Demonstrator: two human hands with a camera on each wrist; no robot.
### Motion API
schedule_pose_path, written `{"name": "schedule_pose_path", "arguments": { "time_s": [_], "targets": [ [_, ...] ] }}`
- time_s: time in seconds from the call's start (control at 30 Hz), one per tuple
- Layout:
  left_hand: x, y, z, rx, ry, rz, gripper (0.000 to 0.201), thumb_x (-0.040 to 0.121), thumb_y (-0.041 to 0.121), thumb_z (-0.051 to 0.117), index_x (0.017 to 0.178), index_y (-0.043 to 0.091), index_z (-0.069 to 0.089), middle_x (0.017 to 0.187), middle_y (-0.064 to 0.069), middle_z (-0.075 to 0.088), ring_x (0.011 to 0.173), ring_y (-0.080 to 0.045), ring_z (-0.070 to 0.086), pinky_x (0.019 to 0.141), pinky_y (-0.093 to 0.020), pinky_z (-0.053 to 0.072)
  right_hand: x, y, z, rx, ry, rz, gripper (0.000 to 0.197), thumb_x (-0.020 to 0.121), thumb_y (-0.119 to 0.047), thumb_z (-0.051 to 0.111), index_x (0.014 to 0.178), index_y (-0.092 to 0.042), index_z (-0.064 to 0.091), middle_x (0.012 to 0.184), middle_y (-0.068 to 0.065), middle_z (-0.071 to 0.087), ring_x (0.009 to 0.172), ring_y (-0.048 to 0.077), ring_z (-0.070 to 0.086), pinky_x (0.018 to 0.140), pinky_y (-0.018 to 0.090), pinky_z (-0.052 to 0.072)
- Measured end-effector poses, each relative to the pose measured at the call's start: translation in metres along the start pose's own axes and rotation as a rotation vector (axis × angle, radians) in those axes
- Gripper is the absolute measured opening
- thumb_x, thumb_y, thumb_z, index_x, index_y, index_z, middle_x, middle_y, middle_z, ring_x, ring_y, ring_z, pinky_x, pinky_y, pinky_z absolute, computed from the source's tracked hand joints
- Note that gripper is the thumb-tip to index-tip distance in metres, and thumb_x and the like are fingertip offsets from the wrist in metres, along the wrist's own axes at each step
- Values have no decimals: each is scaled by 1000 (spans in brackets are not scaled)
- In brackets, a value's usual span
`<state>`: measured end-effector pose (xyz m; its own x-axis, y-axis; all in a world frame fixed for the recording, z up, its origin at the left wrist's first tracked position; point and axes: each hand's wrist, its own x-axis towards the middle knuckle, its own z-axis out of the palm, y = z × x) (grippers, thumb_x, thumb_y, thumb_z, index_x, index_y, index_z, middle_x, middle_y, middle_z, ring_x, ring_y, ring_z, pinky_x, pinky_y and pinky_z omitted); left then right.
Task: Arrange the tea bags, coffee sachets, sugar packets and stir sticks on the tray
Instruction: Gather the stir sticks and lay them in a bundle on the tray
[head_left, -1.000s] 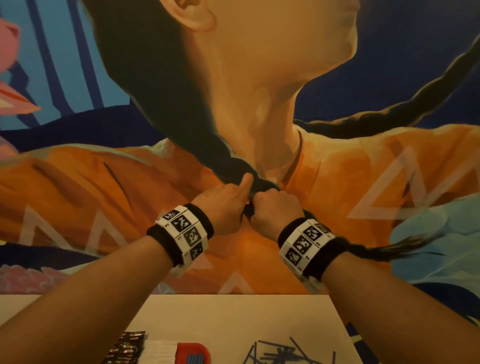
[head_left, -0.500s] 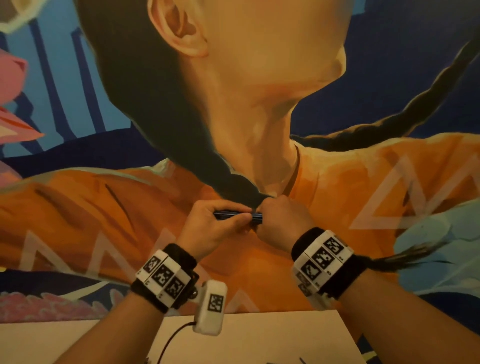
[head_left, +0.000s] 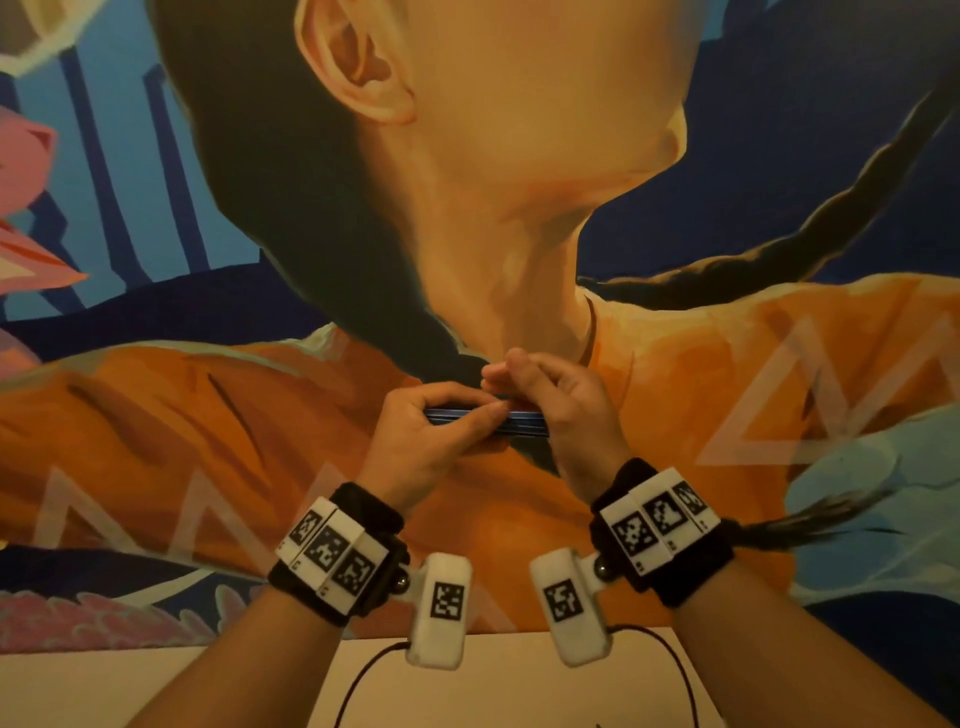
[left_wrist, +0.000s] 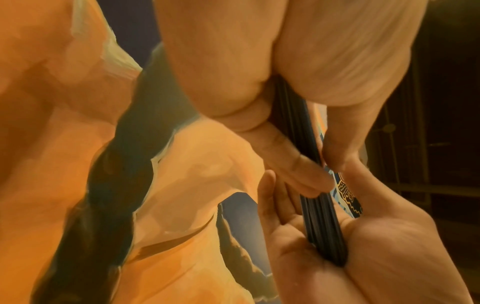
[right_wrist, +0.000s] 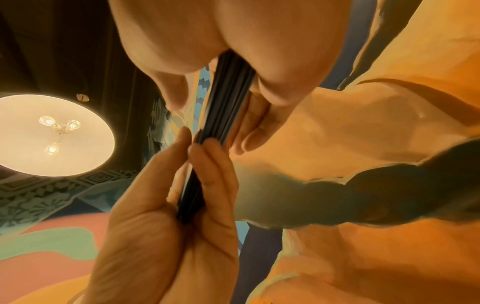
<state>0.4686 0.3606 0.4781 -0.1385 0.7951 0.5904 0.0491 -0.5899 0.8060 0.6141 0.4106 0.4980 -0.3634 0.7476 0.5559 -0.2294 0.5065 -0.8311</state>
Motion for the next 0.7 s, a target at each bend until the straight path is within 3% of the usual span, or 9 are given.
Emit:
{"name": "schedule_pose_path", "arguments": {
  "time_s": [0.1, 0.17, 0.23, 0.3, 0.37, 0.43, 0.57, 0.67, 0.7],
  "targets": [
    [0, 1, -2, -2, 29, 11, 10, 78, 14, 74, 86, 9, 76, 84, -10, 75, 77, -26, 74, 67, -28, 59, 4, -1, -7, -78, -119, -21, 36, 83, -34, 70, 111, -11, 68, 106, 4, 72, 100, 15, 69, 91, 40, 56],
    [1, 5, -8, 67, 28, 25, 9, 78, 16, 73, 86, 11, 75, 84, -6, 75, 78, -20, 74, 67, -25, 58, 8, -7, -16, -339, -336, 11, 38, 81, -34, 77, 116, -22, 65, 109, -6, 70, 101, 6, 66, 89, 31, 55],
    [0, 9, -12, 163, 0, 48, 7, 81, 14, 73, 87, 10, 73, 81, -1, 76, 75, -14, 73, 66, -21, 56, 11, -15, -19, -668, -537, 64, 30, 81, -34, 77, 109, -27, 68, 98, -6, 71, 87, 8, 68, 80, 30, 57],
    [0, 12, -10, 209, -11, 76, 4, 84, 8, 71, 88, 5, 72, 79, 0, 75, 72, -12, 73, 64, -19, 56, 13, -22, -15, -942, -538, 118, 6, 88, -33, 69, 92, -29, 69, 80, -1, 70, 71, 16, 68, 67, 34, 59],
    [0, 11, -6, 195, 52, 88, 11, 89, 10, 68, 89, -1, 69, 78, -6, 73, 69, -16, 73, 61, -22, 57, 12, -24, -10, -1203, -427, 82, 14, 92, -37, 61, 79, -31, 63, 75, -2, 64, 68, 19, 63, 60, 35, 55],
    [1, 8, -3, 149, 146, 45, 24, 94, 21, 62, 88, -2, 66, 79, -17, 70, 63, -24, 69, 56, -30, 57, 10, -22, -10, -1328, -337, -11, 17, 93, -40, 56, 81, -31, 62, 74, -3, 60, 68, 18, 59, 59, 35, 52],
    [1, 4, 1, 22, 226, -58, 29, 99, 28, 58, 80, 6, 60, 66, -18, 57, 46, -17, 53, 41, -23, 44, 7, -15, -9, -1367, -294, -153, 16, 94, -35, 53, 89, -28, 67, 76, -3, 59, 72, 18, 57, 63, 34, 50],
    [1, 2, 1, -32, 212, -36, 27, 94, 29, 61, 79, 7, 57, 66, -19, 56, 46, -18, 53, 42, -22, 44, 3, -9, -15, -1060, -335, -159, 18, 89, -44, 66, 100, -30, 71, 82, -13, 63, 76, 6, 59, 70, 23, 50],
    [0, 2, 0, -40, 206, -20, 28, 92, 31, 61, 80, 6, 57, 68, -21, 57, 47, -20, 53, 43, -23, 46, 2, -7, -17, -908, -344, -145, 28, 83, -45, 73, 107, -31, 70, 87, -18, 64, 83, 1, 61, 74, 16, 49]
  ]
}}
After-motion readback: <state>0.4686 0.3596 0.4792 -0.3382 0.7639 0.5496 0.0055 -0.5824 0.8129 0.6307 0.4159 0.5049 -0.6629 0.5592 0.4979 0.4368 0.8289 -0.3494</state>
